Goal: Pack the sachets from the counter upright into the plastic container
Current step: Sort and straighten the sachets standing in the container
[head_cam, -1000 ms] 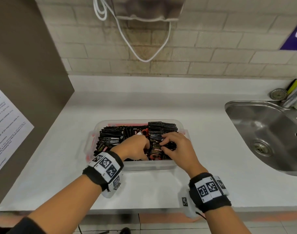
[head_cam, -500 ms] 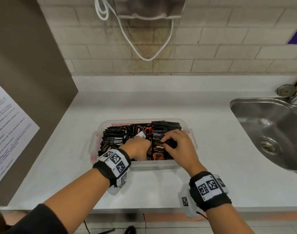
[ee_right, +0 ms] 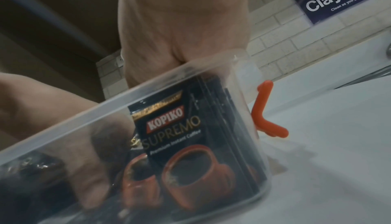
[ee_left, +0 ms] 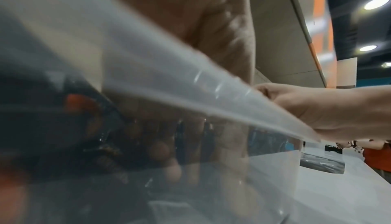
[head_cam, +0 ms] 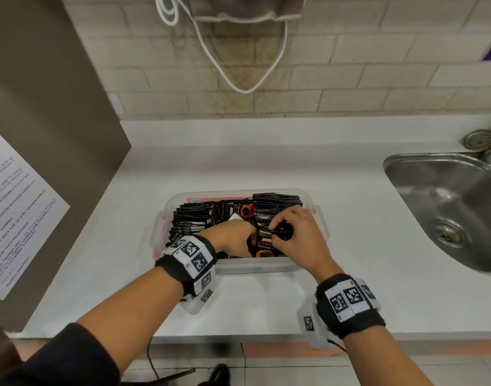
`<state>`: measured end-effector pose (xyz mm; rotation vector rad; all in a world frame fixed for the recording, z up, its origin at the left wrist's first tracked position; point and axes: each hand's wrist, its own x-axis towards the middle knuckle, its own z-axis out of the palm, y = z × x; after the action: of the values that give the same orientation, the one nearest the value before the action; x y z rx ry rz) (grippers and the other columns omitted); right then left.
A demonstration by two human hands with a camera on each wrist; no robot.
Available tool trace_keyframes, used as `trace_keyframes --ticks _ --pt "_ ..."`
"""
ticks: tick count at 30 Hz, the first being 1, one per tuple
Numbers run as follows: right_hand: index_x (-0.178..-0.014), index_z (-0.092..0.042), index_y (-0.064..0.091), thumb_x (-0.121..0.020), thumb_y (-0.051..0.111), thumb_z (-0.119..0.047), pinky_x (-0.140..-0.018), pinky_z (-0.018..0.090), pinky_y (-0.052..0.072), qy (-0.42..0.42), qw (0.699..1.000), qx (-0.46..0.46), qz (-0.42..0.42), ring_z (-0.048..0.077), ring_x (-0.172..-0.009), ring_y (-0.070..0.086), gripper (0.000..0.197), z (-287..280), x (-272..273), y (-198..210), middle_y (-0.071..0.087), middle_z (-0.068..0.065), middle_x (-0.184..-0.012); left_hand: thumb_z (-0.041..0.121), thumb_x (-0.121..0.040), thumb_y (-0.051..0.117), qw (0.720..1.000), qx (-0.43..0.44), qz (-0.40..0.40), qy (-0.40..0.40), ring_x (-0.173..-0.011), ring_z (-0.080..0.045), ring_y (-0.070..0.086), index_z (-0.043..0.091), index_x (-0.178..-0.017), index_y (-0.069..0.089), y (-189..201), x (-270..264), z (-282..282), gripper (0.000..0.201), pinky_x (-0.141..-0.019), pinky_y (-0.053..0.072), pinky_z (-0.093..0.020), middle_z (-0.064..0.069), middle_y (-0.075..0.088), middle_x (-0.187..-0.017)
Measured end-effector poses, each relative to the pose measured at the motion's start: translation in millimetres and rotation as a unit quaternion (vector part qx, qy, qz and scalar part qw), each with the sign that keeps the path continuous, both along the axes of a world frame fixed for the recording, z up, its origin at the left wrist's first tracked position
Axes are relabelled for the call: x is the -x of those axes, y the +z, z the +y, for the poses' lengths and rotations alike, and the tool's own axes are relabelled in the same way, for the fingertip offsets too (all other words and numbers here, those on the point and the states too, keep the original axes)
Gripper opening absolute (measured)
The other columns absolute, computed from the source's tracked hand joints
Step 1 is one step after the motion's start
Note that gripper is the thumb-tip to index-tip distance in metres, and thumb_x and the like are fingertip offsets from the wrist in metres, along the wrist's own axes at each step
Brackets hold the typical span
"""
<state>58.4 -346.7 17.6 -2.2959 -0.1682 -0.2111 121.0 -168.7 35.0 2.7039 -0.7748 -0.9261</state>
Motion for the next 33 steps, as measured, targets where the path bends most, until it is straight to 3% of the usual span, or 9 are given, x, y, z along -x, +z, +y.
trace_keyframes --ticks 7,12,21,25,30,33 --pt "-0.092 -0.028 0.067 -0.076 0.079 -0.014 -0.095 0.036 0.043 0.001 1.0 0.014 -0.004 0.014 -0.103 0.048 0.024 -0.6 0.5 -1.5 0.056 -0.008 -0.103 0.049 -0.088 0.068 0.995 -0.072 -0.075 -0.008 -0.09 -0.022 0.059 0.023 -0.098 0.05 -8.2 7.4 -8.0 0.032 -0.072 0.047 -0.034 0.0 0.06 -0.096" --pt "-0.094 -0.027 0.068 -0.079 0.08 -0.014 -0.095 0.038 0.042 0.008 1.0 0.021 -0.014 0.015 -0.103 0.049 0.023 0.1 0.1 0.1 0.058 -0.01 -0.103 0.033 -0.089 0.067 0.986 -0.144 -0.089 -0.006 -0.111 -0.029 0.058 0.02 -0.123 0.054 -1.5 7.2 -9.9 0.039 -0.079 0.04 -0.04 -0.005 0.062 -0.117" --pt "-0.095 -0.024 0.07 -0.078 0.08 -0.013 -0.095 0.04 0.044 0.007 0.999 0.023 -0.029 0.015 -0.102 0.051 0.023 -1.1 1.4 -0.3 0.06 -0.01 -0.103 0.012 -0.089 0.062 0.964 -0.24 -0.108 0.027 -0.118 -0.029 0.055 0.018 -0.14 0.047 8.9 10.3 -13.2 0.053 -0.08 0.042 -0.039 -0.006 0.058 -0.126" --pt "-0.098 -0.026 0.068 -0.078 0.079 -0.016 -0.095 0.042 0.043 0.002 0.999 0.043 -0.019 0.016 -0.101 0.049 0.025 0.5 1.6 -0.2 0.057 -0.009 -0.103 0.009 -0.086 0.066 0.97 -0.21 -0.116 0.045 -0.113 -0.031 0.059 0.018 -0.154 0.022 12.3 11.4 -13.3 0.081 -0.072 0.045 -0.037 -0.011 0.054 -0.131" --pt "-0.098 -0.026 0.068 -0.078 0.078 -0.015 -0.095 0.046 0.044 0.006 0.999 0.039 -0.019 0.018 -0.103 0.051 0.025 1.1 2.0 -0.7 0.057 -0.01 -0.104 0.008 -0.089 0.061 0.981 -0.164 -0.096 0.051 -0.108 -0.03 0.059 0.024 -0.14 0.041 15.6 7.6 -6.4 0.057 -0.075 0.047 -0.04 -0.008 0.056 -0.125" --pt "-0.098 -0.027 0.068 -0.078 0.078 -0.015 -0.096 0.045 0.044 0.004 0.999 0.043 -0.016 0.016 -0.103 0.05 0.026 1.0 1.7 -1.2 0.056 -0.011 -0.104 0.016 -0.083 0.074 0.989 -0.128 -0.046 0.057 -0.105 -0.026 0.056 0.025 -0.135 0.045 16.2 4.0 -4.9 0.06 -0.079 0.05 -0.041 -0.005 0.057 -0.128"
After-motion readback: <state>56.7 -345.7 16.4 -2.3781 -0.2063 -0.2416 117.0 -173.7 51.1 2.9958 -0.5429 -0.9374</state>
